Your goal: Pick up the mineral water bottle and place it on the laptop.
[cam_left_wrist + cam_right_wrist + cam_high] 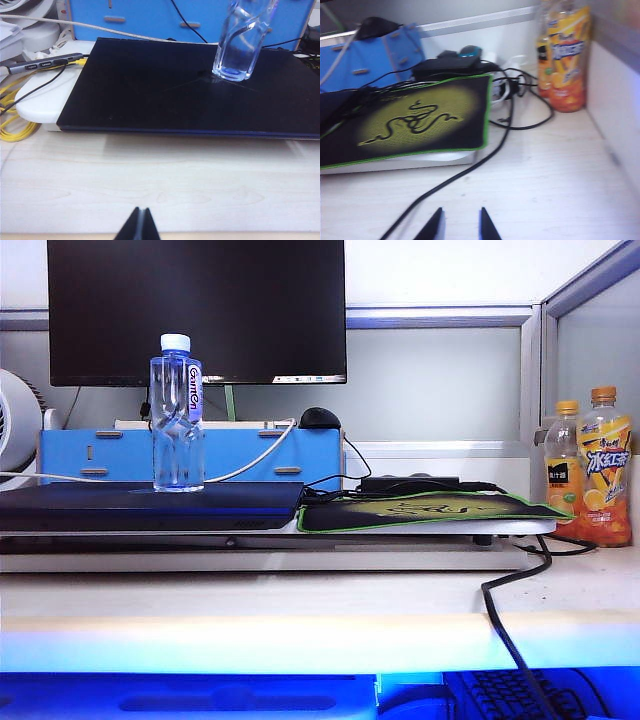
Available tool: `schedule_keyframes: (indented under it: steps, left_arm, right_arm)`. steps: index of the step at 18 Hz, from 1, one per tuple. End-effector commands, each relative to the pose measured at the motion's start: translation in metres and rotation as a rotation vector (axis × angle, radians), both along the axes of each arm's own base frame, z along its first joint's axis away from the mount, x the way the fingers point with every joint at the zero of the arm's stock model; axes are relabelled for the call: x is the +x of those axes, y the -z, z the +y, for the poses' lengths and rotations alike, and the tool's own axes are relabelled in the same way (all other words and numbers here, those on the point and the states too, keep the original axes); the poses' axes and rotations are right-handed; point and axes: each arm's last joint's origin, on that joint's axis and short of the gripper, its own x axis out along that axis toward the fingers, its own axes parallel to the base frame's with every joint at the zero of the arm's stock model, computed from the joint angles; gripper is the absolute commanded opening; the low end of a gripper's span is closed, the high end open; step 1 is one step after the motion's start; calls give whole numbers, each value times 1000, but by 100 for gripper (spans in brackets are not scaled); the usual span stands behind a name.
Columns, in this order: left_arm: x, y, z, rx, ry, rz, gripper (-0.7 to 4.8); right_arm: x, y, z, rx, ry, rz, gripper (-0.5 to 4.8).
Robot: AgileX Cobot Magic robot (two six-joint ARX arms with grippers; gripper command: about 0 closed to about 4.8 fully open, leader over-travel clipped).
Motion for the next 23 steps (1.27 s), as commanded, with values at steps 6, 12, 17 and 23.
schedule_keyframes:
  steps: [6,12,17,23]
  left_arm:
    - [0,-1,0,0,2,-8,-2]
    - [0,-1,0,0,2,-8,-2]
    - [0,-1,0,0,2,-8,-2]
    - [0,-1,0,0,2,-8,-2]
  right_arm:
    - [0,1,-6,-135,67,14,83]
    - [0,2,-6,-148,46,24,117]
    - [-1,13,-6,-176,66,117,117]
    - [-1,13,-5,-160,26,116,117]
